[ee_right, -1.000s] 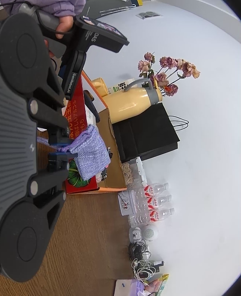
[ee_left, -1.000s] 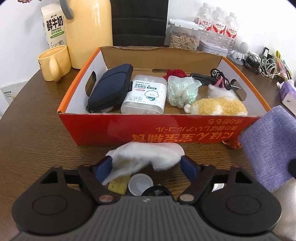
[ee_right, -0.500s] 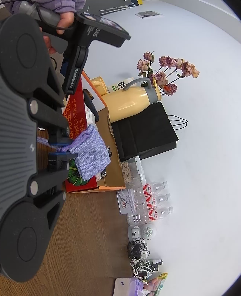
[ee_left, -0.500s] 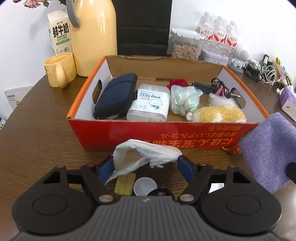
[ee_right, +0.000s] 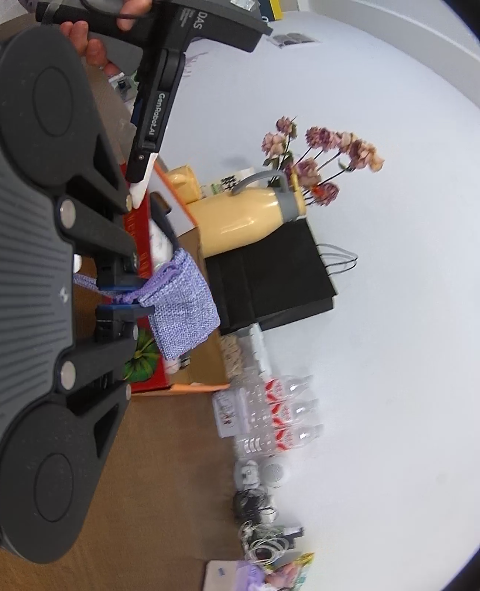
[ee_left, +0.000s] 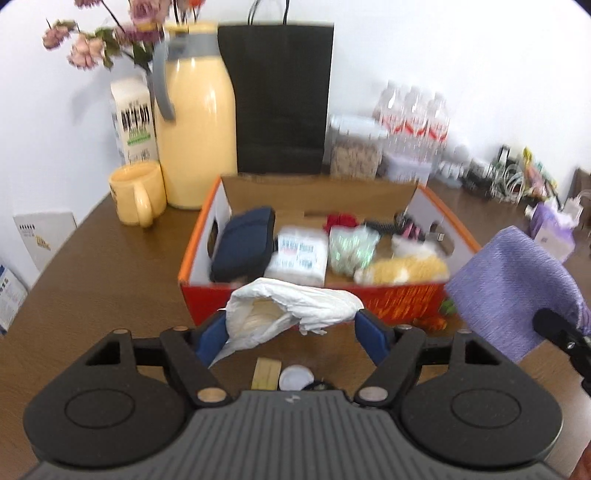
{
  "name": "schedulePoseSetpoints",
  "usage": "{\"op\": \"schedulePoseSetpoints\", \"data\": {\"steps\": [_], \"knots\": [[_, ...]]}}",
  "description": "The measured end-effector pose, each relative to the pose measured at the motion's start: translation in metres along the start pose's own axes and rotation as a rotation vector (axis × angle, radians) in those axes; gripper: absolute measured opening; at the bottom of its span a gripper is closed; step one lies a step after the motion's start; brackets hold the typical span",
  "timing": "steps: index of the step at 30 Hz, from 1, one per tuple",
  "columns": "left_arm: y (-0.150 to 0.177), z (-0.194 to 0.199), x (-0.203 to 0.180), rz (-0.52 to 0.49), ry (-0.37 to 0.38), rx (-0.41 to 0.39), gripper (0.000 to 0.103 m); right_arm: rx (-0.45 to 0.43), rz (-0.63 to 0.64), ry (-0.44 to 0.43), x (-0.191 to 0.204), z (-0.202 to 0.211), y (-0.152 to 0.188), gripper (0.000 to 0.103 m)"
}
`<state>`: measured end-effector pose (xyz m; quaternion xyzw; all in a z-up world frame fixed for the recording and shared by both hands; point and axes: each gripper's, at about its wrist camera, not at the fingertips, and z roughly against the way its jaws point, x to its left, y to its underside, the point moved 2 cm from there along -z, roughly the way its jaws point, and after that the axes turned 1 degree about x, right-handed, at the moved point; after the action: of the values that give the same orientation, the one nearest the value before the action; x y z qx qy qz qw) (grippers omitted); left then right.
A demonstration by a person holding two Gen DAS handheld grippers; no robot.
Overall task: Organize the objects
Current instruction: 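Grasp the white cloth with the left gripper while the right carries the purple bag, then lower the white cloth and purple bag into the box and open both grippers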
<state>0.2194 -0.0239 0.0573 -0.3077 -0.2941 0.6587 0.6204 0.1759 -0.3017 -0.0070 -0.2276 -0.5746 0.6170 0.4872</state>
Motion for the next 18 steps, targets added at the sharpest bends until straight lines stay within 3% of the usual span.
{"op": "schedulePoseSetpoints", "data": {"steps": [9,18], "knots": [[-0.041,-0.002,-0.014,0.025,-0.021,-0.105,0.076,-0.037,-0.016,-0.030,0.023,-0.036,-0.047,0.005],[-0.082,-0.064,-0.015,0.112,-0.063,-0.126,0.076,0.006,-0.083,0.010,0.009,-0.128,-0.061,0.005]]}}
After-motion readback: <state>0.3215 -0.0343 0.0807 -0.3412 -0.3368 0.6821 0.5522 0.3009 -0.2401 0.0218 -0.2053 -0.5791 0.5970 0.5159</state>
